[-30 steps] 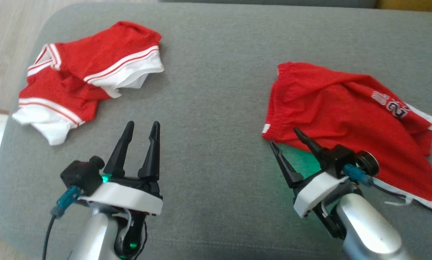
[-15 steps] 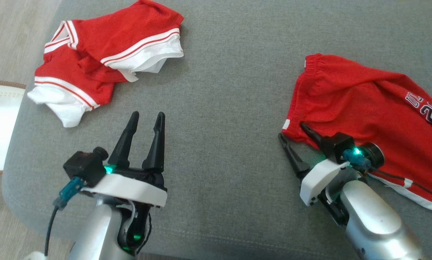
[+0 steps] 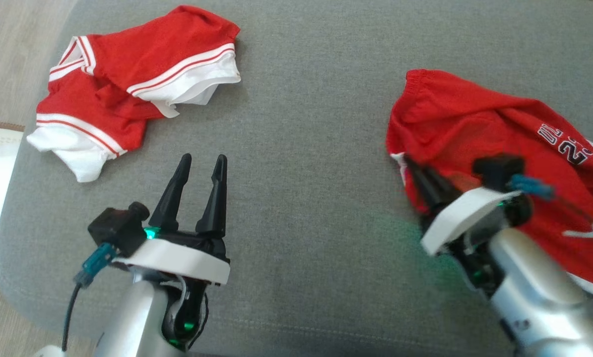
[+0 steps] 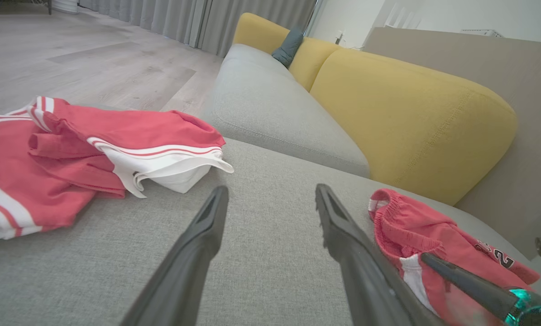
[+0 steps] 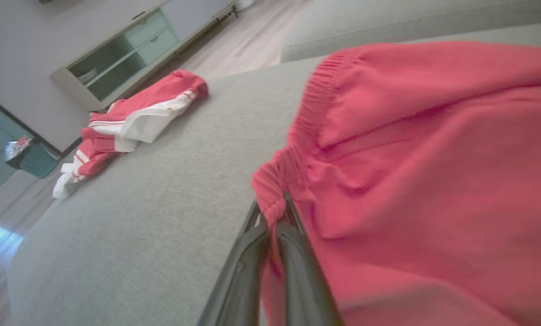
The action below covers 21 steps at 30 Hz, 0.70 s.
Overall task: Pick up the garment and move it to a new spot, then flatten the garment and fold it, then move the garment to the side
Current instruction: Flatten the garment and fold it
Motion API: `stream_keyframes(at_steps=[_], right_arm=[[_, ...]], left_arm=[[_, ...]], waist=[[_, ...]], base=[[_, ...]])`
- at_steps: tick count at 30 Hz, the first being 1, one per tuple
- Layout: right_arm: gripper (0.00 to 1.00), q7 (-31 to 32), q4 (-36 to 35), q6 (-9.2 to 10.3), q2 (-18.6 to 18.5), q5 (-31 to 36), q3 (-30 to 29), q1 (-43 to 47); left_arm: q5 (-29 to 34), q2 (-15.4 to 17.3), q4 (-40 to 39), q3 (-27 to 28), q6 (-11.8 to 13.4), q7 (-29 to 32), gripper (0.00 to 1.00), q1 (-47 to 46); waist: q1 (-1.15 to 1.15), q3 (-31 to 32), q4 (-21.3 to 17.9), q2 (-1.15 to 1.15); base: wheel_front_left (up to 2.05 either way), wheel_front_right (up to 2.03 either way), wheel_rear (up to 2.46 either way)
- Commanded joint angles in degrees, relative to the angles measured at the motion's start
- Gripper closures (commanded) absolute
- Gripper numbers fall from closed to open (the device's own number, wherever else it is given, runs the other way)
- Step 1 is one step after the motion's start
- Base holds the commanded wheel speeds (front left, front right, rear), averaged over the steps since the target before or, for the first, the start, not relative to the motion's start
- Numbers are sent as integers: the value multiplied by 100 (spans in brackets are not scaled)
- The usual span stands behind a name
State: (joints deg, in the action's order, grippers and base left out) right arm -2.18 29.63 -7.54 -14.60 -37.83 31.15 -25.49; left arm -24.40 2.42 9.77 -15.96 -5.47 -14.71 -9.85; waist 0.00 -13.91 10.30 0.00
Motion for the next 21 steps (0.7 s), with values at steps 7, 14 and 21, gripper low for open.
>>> stream_keyframes(at_steps=[7,14,21], right_arm=[[100,448,181,5,-468,-220,27,-633],[0,399,596,5,-586,90,276,-888],[0,-42,1141,5,-453,661,363,-1077]], left_arm=[[-34,46,-150,93,16,-29,0,-301],[-30,45,-122,82,7,-29,0,-334],[49,45,-77,139,-4,-29,0,-360]], waist=[[0,-157,62,0],[0,-224,92,0],[0,-133,-106,0]], base=[[0,0,0],[0,0,0],[0,0,0]])
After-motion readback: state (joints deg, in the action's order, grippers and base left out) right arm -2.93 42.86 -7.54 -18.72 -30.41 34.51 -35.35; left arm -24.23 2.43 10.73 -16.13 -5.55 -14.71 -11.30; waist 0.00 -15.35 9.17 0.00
